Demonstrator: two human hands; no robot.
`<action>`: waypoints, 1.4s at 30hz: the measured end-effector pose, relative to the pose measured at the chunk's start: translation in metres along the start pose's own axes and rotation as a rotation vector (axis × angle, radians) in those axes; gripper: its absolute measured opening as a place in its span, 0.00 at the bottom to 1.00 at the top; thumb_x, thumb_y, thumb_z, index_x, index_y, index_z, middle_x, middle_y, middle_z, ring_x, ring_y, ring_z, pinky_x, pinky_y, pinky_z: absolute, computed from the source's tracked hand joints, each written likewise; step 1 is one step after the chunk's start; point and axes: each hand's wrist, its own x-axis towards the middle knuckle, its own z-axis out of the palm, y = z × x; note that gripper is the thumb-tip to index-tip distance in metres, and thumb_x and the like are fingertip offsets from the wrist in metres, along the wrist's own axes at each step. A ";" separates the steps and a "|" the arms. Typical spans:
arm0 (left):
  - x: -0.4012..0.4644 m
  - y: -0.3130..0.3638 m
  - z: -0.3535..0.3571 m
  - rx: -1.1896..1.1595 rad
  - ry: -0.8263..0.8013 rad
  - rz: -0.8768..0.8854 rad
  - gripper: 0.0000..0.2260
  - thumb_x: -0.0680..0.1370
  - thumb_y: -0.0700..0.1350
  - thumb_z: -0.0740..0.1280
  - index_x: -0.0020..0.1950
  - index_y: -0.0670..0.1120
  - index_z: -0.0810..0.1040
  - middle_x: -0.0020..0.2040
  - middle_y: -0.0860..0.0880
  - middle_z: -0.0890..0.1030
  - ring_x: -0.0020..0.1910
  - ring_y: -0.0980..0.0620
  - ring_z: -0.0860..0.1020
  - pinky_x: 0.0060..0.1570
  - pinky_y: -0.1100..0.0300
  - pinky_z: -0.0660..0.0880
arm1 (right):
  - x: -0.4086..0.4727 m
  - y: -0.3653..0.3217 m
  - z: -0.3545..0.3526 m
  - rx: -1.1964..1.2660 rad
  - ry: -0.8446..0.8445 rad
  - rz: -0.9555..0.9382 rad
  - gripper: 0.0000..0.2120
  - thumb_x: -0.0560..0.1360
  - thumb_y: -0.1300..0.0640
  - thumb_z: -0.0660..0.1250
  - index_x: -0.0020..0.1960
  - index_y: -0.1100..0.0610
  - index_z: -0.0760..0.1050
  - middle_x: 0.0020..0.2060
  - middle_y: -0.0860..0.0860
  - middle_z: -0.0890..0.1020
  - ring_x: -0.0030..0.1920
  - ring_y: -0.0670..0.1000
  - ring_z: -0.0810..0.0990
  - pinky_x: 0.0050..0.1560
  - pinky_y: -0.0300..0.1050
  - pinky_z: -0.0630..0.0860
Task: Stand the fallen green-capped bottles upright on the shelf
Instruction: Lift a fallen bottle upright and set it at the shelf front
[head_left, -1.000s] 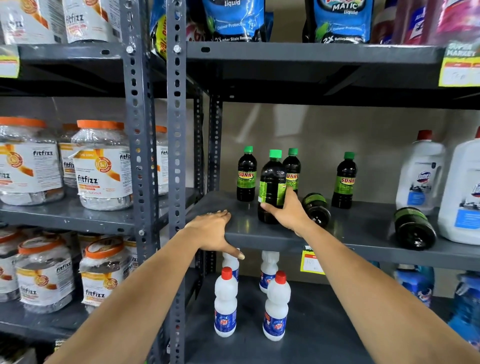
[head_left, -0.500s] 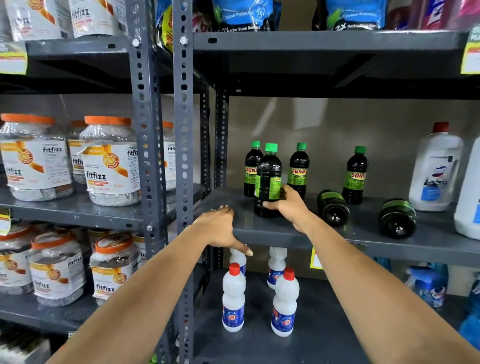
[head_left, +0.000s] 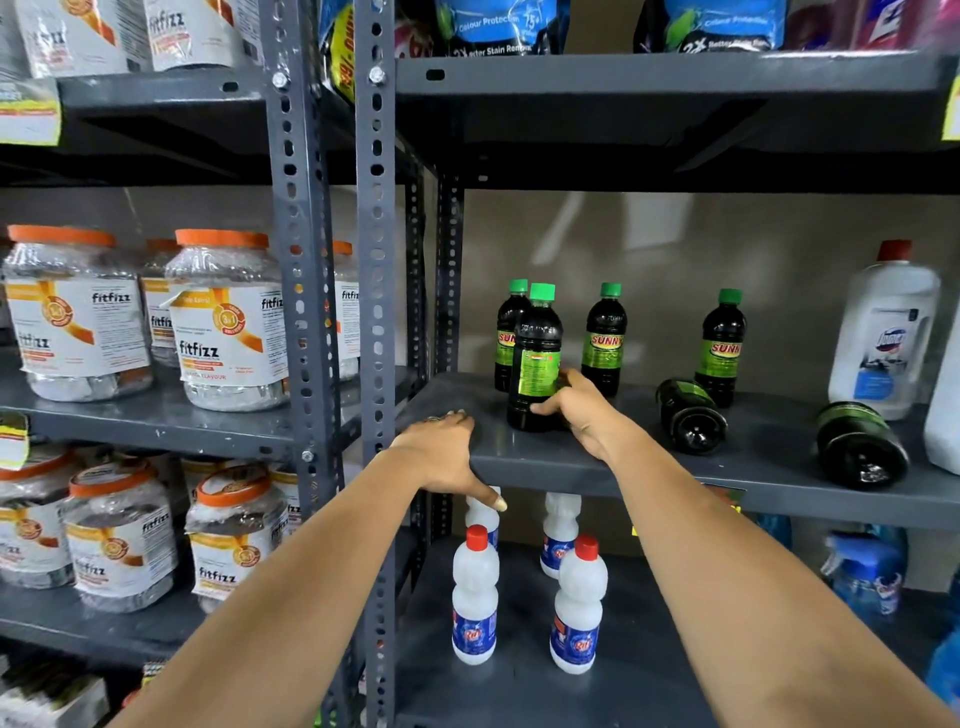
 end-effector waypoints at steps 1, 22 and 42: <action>0.000 0.000 0.000 -0.004 0.002 0.000 0.57 0.52 0.79 0.68 0.72 0.45 0.65 0.71 0.47 0.70 0.68 0.44 0.70 0.64 0.46 0.70 | -0.001 0.001 -0.001 0.001 0.005 -0.005 0.37 0.64 0.74 0.73 0.70 0.61 0.67 0.60 0.56 0.80 0.65 0.56 0.75 0.66 0.47 0.69; 0.000 0.000 0.000 -0.011 0.024 0.007 0.52 0.52 0.78 0.68 0.67 0.47 0.67 0.65 0.48 0.74 0.61 0.45 0.74 0.55 0.49 0.74 | -0.009 0.005 0.005 -0.225 0.043 -0.131 0.29 0.65 0.59 0.80 0.62 0.58 0.71 0.58 0.54 0.80 0.58 0.53 0.77 0.62 0.48 0.72; -0.004 0.002 0.000 0.033 0.084 0.017 0.52 0.57 0.76 0.70 0.72 0.47 0.64 0.70 0.49 0.71 0.66 0.45 0.72 0.60 0.49 0.71 | -0.010 0.004 0.010 -0.411 -0.002 -0.097 0.34 0.67 0.62 0.78 0.70 0.60 0.70 0.63 0.57 0.79 0.64 0.54 0.78 0.63 0.43 0.71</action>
